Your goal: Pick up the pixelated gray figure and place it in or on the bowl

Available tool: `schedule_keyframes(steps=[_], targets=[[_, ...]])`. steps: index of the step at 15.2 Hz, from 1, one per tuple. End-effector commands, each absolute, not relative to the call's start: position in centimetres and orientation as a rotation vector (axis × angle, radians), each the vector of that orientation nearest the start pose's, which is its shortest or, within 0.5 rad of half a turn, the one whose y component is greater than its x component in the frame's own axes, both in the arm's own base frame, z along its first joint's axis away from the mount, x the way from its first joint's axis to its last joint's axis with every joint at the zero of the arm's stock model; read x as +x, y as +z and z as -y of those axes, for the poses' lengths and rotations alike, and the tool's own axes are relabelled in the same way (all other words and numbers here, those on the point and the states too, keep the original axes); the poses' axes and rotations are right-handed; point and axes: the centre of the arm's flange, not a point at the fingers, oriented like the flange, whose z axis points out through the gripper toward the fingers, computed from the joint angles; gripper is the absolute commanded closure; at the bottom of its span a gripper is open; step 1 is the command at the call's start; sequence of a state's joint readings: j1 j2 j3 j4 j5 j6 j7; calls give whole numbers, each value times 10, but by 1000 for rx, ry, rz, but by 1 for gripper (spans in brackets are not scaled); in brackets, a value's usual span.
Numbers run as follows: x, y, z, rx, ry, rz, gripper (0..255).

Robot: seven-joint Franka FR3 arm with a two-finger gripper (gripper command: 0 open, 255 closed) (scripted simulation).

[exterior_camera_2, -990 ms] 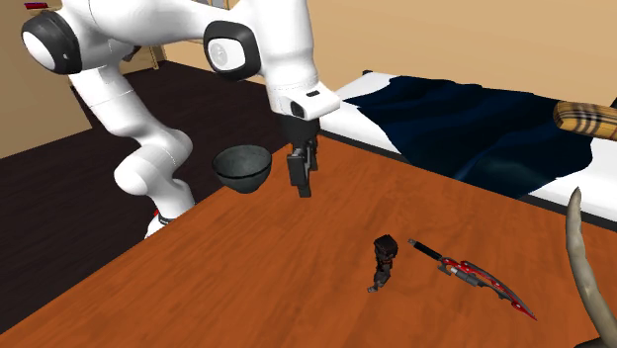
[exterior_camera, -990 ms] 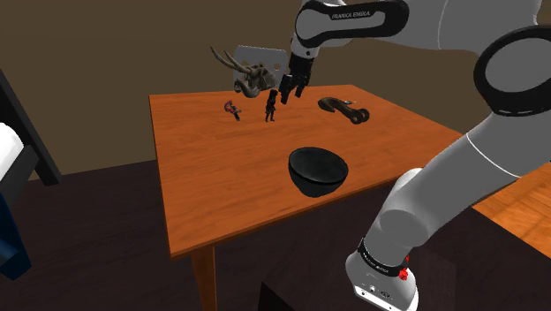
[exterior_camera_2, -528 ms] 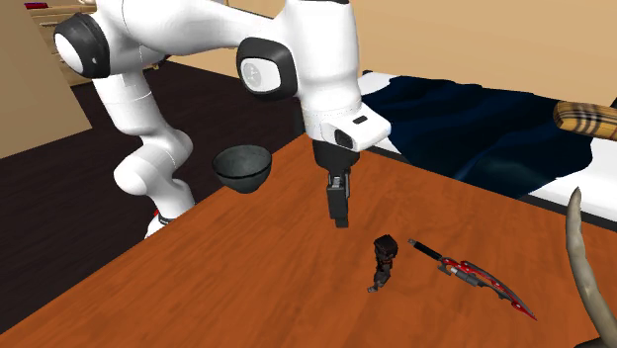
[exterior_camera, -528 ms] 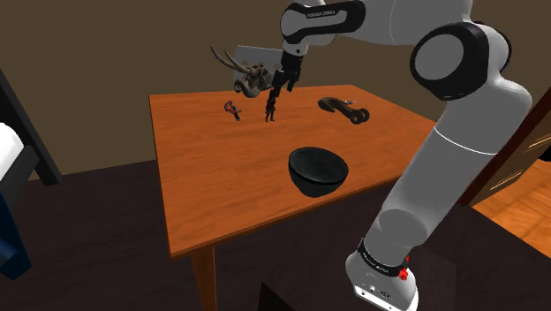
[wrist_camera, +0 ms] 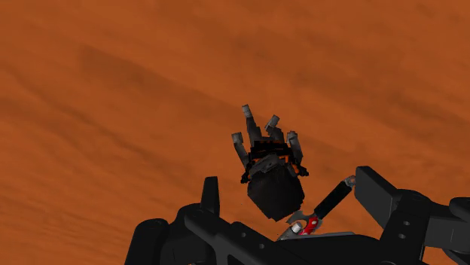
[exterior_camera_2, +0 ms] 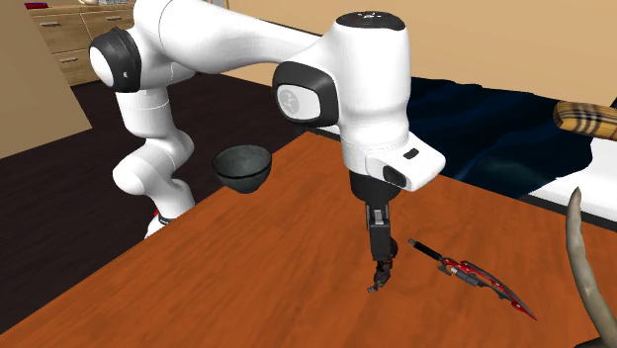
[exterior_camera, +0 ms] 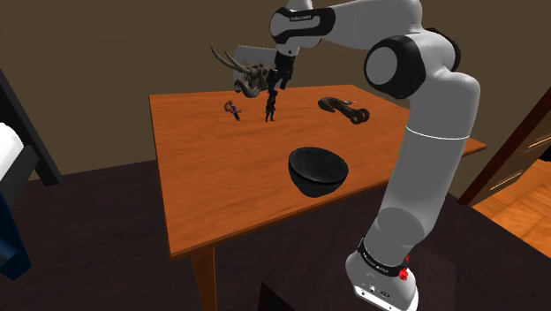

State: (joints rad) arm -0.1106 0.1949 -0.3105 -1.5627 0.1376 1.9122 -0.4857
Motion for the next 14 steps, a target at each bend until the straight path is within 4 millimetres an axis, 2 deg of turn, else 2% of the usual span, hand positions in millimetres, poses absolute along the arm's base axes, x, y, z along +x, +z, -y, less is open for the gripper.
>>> schedule_keyframes(steps=[1,5,13,14], targets=[[595,541,238,-3133,-284,63,0],[599,517,238,-3133,-284,63,0],[599,517,238,-3133,-284,63,0],[599,517,238,-3133,-284,63,255]])
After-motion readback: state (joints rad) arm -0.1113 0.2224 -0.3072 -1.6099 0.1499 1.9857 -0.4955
